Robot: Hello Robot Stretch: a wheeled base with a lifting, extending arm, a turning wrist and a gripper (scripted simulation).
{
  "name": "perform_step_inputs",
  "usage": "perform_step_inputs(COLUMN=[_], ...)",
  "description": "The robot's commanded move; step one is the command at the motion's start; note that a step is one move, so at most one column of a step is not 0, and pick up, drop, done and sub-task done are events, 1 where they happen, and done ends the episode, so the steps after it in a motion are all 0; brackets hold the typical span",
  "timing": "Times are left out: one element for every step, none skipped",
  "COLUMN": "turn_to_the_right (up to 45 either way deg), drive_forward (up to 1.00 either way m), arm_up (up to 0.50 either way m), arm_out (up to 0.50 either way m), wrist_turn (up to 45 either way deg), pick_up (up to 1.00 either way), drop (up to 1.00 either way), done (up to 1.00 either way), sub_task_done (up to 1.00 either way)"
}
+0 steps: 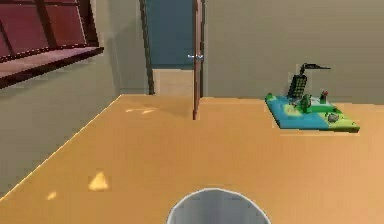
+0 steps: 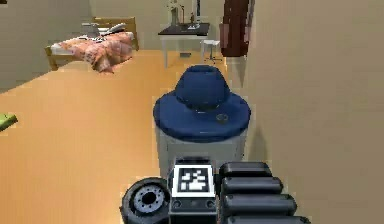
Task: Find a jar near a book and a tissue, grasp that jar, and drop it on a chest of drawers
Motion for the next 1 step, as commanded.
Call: perform_step_inputs(turn_to_the_right=[-45.0], drive_forward=[0.00], arm_up=[0.00], arm_out=[0.00], wrist_turn=[0.0], pick_up=[0.00], drop=[0.00], done=[0.00], sub_task_done=[0.00])
